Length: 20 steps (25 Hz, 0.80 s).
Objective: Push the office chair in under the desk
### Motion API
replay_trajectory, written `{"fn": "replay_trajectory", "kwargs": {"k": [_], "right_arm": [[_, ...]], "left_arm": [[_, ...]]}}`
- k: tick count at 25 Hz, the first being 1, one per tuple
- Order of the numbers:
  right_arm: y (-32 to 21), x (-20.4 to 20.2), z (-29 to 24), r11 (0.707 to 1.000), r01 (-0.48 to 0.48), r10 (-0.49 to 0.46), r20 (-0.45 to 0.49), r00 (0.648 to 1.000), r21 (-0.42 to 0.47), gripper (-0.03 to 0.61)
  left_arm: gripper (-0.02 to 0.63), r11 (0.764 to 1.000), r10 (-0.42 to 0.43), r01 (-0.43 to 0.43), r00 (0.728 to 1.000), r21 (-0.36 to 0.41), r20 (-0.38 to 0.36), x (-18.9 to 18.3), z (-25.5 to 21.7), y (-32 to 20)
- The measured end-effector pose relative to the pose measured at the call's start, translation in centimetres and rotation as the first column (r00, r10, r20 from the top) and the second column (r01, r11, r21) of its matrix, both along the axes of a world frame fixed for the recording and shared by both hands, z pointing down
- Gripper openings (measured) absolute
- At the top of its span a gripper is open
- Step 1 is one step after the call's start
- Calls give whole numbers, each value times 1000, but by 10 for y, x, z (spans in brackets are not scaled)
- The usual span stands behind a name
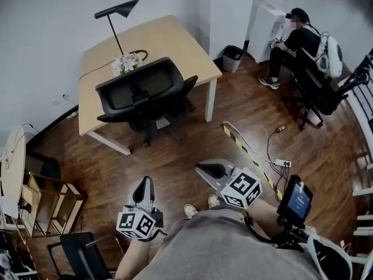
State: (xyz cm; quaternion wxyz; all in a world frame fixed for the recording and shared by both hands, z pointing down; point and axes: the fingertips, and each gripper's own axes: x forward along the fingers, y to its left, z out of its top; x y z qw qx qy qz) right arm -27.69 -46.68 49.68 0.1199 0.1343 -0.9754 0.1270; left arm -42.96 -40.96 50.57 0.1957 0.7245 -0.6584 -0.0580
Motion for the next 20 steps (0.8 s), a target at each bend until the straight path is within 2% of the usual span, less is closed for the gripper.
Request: {"fn": "replay_trajectory", "kwargs": {"k": [6,13,20], "right_arm": [[1,-2,7,1000,2,-2,-18,1000,6,6],[-6,-10,5,1000,-19,19,-34,999,12,6],[-25,-2,-2,999,-37,38,-44,998,19,6]], "left_arm": [[0,1000,18,-19,1000,20,21,13,-8,0],[0,1000,6,-6,1000,8,28,3,-7,9],[0,1000,5,-5,1000,11,26,8,-10,-5]]}}
